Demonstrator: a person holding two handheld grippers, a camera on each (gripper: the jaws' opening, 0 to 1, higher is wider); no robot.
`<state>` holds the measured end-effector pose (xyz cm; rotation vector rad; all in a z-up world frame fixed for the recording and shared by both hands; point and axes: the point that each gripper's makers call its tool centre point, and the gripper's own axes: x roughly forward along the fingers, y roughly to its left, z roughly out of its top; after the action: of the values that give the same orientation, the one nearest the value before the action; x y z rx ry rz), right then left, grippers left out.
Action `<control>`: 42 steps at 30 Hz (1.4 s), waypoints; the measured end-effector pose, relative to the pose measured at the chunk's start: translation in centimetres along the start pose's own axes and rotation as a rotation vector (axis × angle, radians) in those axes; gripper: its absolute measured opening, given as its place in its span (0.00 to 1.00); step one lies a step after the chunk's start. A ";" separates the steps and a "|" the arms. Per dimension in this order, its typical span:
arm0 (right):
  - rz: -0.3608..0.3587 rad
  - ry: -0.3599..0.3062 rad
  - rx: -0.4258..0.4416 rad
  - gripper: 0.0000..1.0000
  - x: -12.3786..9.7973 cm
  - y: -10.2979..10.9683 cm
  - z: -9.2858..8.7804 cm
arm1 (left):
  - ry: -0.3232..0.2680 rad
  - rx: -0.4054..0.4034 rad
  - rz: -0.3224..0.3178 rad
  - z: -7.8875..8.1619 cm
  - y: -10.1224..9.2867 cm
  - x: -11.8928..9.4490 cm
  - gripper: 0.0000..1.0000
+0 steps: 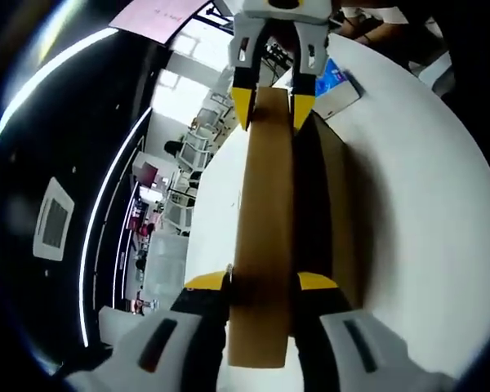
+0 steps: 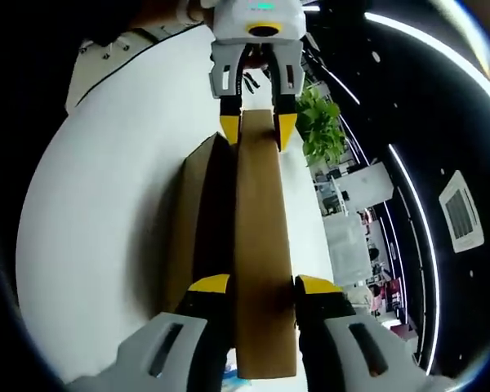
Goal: Operate the shoe box by opening the lid, removing the specified soft item, and placing it in the target area until the item is outside and the box remains undamaged.
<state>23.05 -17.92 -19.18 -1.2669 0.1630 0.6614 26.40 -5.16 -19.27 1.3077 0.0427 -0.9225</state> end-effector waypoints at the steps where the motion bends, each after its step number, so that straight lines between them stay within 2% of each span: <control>1: -0.005 -0.001 0.000 0.29 0.0 0.1 0.0 | 0.004 0.000 0.012 0.0 -0.1 0.1 0.31; 5: -0.021 -0.002 -0.017 0.29 0.1 0.7 0.0 | 0.023 0.036 0.046 -0.2 -0.9 0.2 0.31; 18: -0.088 -0.007 -0.057 0.29 0.6 2.4 -0.1 | 0.033 0.063 0.121 -0.8 -2.6 0.3 0.30; 27: -0.111 -0.017 -0.071 0.29 1.3 2.8 -0.1 | 0.067 0.094 0.135 -1.4 -3.0 0.9 0.30; 35: -0.133 -0.011 -0.085 0.29 1.5 2.8 -0.2 | 0.076 0.113 0.174 -1.5 -3.1 0.8 0.30; 42: -0.132 -0.016 -0.079 0.29 1.4 2.4 -0.2 | 0.088 0.121 0.161 -1.4 -3.2 0.5 0.30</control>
<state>22.93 -17.22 -21.94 -1.3358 0.0401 0.5690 25.49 -4.20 -22.54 1.4410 -0.0504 -0.7394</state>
